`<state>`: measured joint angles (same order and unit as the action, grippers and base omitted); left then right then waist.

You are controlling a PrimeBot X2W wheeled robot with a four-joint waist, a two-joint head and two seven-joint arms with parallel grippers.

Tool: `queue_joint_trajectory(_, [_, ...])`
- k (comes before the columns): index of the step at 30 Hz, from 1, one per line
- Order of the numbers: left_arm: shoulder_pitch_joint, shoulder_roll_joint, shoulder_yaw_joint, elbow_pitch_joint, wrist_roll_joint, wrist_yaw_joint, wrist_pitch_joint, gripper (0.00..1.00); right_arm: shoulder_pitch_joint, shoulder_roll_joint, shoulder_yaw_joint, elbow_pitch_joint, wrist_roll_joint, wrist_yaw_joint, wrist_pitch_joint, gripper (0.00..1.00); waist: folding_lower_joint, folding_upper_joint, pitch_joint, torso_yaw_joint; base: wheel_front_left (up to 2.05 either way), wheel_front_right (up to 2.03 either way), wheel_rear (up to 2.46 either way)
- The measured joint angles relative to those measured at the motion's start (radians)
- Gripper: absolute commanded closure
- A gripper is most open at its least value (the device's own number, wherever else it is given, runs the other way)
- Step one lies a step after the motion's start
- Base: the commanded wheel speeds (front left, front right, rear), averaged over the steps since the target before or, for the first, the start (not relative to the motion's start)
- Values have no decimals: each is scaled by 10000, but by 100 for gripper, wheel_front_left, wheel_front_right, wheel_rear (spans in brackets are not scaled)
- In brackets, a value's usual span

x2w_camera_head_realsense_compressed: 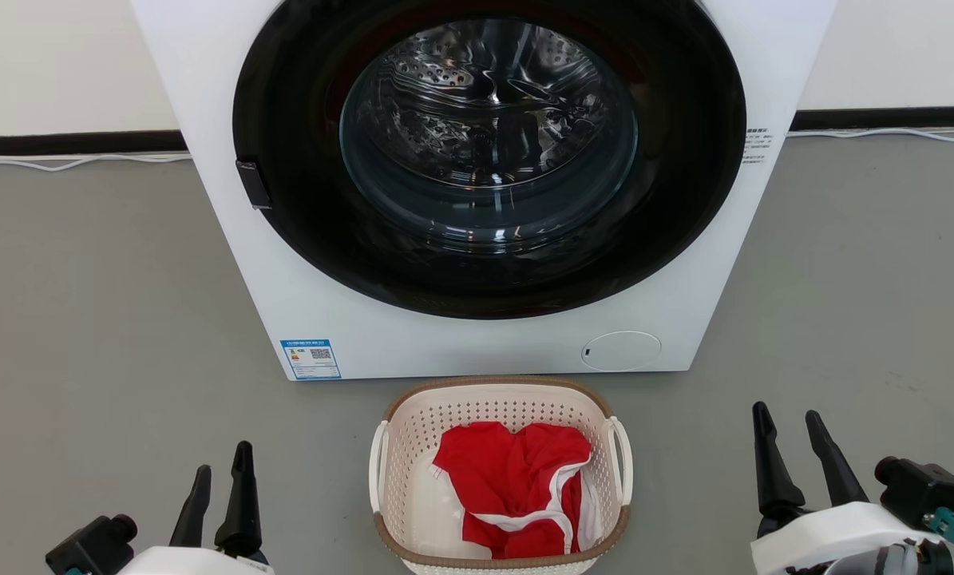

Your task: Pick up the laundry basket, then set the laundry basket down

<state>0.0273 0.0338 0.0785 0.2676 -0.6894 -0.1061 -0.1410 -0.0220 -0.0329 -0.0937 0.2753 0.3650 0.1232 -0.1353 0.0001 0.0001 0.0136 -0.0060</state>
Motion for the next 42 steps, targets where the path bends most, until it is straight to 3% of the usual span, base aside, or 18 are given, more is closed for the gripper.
queue_joint_trajectory(37, [62, 33, 86, 46, 4027, -98, -1074, 0, -5, -44, -109, 236, -5074, 12, -1081, 0, -1, 0, 252, -42, 0, 0, 0])
queue_joint_trajectory(42, [61, 35, 104, 46, 4109, -100, -1114, 0, -26, -46, -113, 232, -5304, 13, -1126, 0, -1, 0, 360, -34, 0, 0, 0])
